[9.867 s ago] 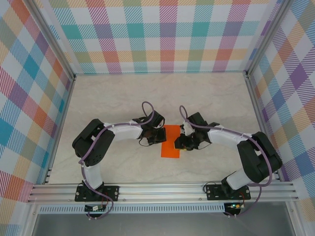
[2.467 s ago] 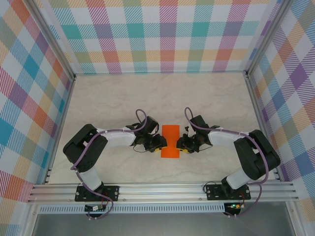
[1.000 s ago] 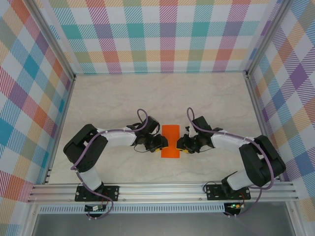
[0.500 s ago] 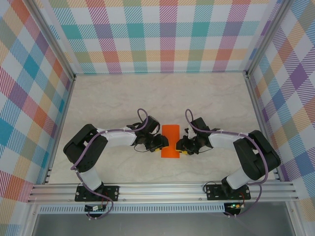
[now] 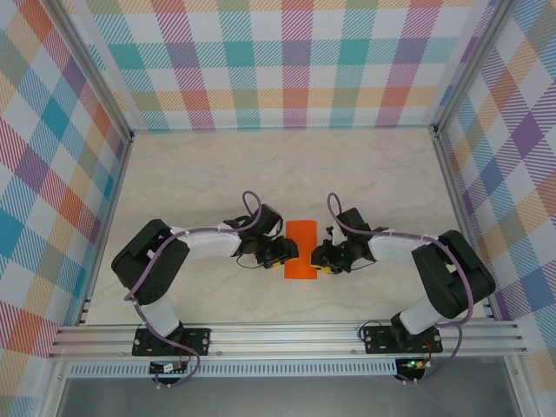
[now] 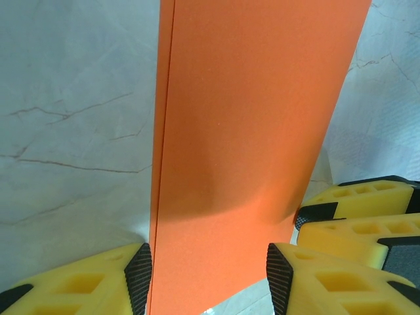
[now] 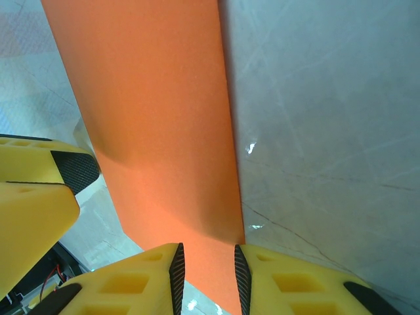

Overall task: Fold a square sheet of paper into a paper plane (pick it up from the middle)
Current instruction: Fold the square sheet of paper in half at the center of the table.

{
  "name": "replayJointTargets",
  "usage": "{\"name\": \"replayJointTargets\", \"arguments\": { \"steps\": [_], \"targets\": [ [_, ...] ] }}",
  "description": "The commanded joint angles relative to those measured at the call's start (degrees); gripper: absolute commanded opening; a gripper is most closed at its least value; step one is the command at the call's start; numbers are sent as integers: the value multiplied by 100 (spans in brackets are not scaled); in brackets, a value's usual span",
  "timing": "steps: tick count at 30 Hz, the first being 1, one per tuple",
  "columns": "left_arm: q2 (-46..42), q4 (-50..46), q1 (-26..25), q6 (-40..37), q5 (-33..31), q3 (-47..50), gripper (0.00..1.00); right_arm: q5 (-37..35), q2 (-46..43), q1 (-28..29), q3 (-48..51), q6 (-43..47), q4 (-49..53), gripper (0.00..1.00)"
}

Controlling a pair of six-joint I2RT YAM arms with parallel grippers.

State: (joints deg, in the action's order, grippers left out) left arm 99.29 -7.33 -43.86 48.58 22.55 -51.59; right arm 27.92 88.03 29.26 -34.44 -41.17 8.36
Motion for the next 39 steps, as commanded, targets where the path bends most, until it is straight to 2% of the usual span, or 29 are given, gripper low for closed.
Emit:
{"name": "replayJointTargets", "arguments": {
  "steps": [1,12,33,39],
  "targets": [
    [110,-119,-171,-59,91,-166,52,-175,179,36,192,10,47,30],
    [269,-48,-256,-41,157,-273,51,-107,163,36,191,-9,-14,30],
    [-276,441,-247,213,28,-113,50,-94,136,36,156,-32,18,30],
    [-464,-473,-251,15,-727,-261,51,9,110,36,98,-32,54,30]
  ]
}}
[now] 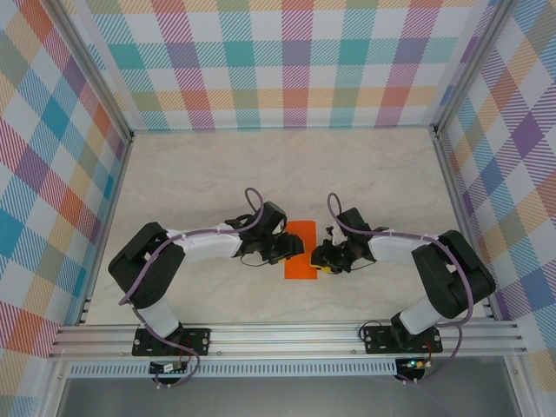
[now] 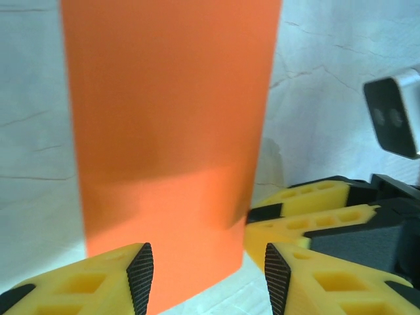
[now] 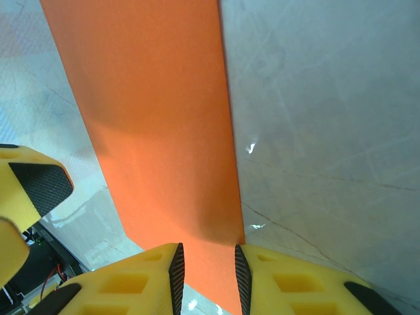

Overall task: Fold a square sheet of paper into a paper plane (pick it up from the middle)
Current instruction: Fold the square sheet of paper in half at the center of the table, then fold the triangle a second time at the center of the table.

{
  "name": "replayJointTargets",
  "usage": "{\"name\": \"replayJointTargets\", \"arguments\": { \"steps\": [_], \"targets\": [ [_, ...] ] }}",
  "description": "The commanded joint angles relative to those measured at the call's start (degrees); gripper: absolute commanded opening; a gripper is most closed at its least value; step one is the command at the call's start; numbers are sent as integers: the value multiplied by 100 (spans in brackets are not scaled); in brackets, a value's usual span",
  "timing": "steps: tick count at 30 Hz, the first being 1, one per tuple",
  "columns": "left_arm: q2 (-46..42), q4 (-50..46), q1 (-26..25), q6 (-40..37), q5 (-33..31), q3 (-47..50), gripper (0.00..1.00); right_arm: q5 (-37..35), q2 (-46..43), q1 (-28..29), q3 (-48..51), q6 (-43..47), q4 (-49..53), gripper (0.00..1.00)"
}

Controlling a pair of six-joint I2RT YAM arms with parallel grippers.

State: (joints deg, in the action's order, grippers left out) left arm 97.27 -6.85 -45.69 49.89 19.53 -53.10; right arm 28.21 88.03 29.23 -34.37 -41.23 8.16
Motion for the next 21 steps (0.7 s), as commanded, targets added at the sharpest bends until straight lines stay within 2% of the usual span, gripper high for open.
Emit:
{"name": "replayJointTargets", "arguments": {
  "steps": [1,4,9,16,21],
  "targets": [
    [-308,-625,-67,-135,-529,-104,51,49,41,39,72,-25,82,30],
    [-481,-847,-71,-128,-798,-89,51,-18,-398,38,-32,73,360,35],
    [-857,-1396,-67,-72,-1434,-25,51,-465,-1340,56,-335,611,1243,52],
    [-1369,-1632,13,94,-2022,289,51,-1220,-1620,315,-1367,1691,2354,55],
    [-1788,-1597,216,175,-2183,623,52,-1585,-1662,644,-1999,3140,2270,58]
  ]
}}
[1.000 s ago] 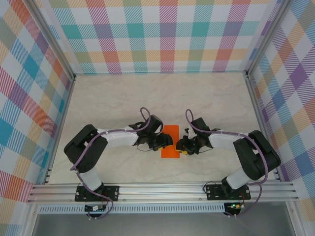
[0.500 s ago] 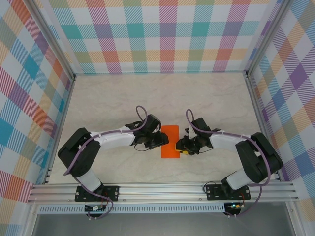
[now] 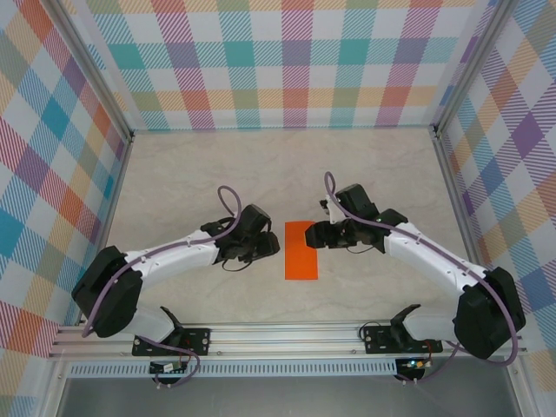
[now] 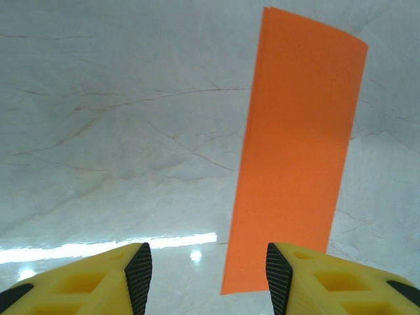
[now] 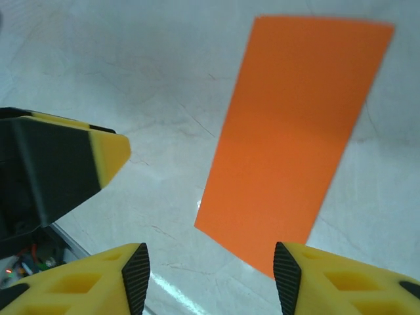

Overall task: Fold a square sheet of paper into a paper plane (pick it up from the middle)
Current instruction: Fold the triangle a second time at the center of the table.

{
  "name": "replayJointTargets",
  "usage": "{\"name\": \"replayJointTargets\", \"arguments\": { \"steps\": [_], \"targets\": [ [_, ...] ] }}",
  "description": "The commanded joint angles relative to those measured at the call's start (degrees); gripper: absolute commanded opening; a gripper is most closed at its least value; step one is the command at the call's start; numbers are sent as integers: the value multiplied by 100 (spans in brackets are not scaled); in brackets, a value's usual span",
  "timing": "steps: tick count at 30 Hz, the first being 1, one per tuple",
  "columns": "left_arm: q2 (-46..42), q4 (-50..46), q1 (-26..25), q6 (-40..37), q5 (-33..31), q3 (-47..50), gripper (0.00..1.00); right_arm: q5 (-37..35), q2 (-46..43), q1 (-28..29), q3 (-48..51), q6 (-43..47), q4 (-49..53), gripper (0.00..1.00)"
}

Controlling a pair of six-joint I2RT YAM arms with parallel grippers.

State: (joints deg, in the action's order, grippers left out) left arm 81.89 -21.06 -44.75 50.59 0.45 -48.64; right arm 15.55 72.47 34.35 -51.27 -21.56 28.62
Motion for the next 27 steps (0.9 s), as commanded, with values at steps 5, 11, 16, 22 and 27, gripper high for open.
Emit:
{"name": "replayJointTargets", "arguments": {
  "steps": [5,11,16,22,27],
  "targets": [
    [-626,-163,362,100,-318,506,52,253,526,199,-821,3908,1353,60],
    [-1128,27,764,193,-279,1103,54,-723,948,1222,-123,4993,918,58],
    [-1317,139,1118,151,-39,1372,54,-1464,1147,1681,364,5050,-5,58],
    [-1264,266,1262,117,121,1443,54,-1915,1219,2035,599,5147,-590,58],
    [-1192,357,1285,136,227,1445,54,-1997,1419,2126,590,5180,-691,58]
  ]
}}
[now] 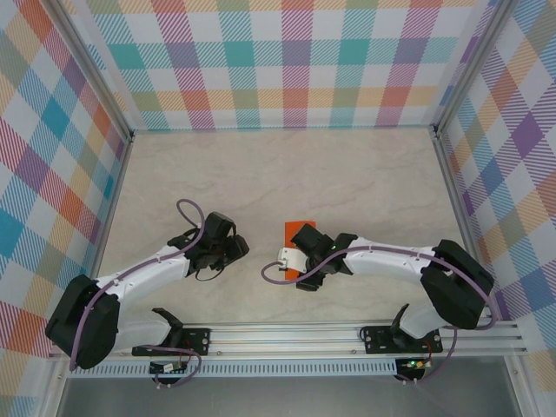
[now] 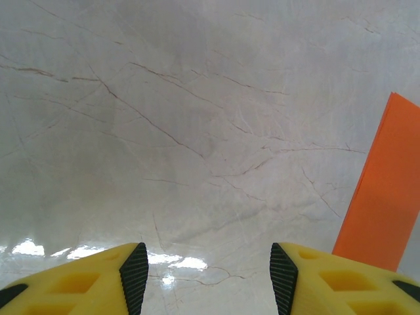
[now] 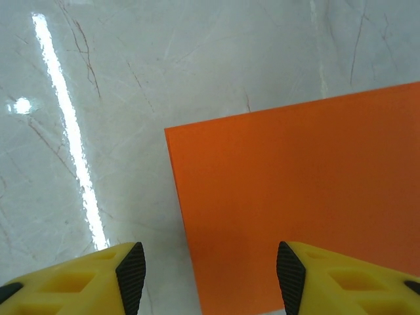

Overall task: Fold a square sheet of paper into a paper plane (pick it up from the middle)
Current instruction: Fold the triangle a second time at the center of the table.

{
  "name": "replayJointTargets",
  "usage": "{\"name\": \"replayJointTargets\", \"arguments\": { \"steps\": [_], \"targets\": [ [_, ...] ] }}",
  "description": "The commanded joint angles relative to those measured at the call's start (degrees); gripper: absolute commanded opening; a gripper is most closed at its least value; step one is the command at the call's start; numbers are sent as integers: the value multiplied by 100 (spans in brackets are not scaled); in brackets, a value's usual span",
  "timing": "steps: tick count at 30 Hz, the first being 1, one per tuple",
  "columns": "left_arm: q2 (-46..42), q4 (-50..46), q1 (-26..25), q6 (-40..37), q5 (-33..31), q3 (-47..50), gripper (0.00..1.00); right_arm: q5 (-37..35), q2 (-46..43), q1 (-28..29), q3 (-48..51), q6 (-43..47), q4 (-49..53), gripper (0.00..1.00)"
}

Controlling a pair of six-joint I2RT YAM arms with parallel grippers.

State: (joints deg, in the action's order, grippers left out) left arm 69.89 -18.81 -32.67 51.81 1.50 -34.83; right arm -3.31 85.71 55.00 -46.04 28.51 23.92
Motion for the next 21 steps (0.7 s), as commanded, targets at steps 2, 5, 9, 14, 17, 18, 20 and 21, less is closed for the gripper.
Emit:
{"name": "replayJointTargets", "arguments": {
  "steps": [2,5,9,14,17,18,20,21],
  "targets": [
    [3,113,85,-4,111,73,54,-5,56,97,115,173,-256,58],
    [-23,138,87,13,122,123,55,-82,162,141,112,184,-220,58],
    [-34,141,94,21,140,134,55,-323,338,152,93,181,-340,58],
    [-35,133,94,22,148,135,55,-355,464,153,58,181,-332,58],
    [-24,132,93,22,140,138,55,-769,531,155,85,206,-498,56],
    [-19,130,94,22,144,135,55,-862,550,159,78,220,-523,55],
    [-21,138,89,20,149,134,55,-887,531,158,75,226,-569,53],
    [-21,141,94,22,149,134,55,-862,506,153,86,214,-581,52]
  ]
}}
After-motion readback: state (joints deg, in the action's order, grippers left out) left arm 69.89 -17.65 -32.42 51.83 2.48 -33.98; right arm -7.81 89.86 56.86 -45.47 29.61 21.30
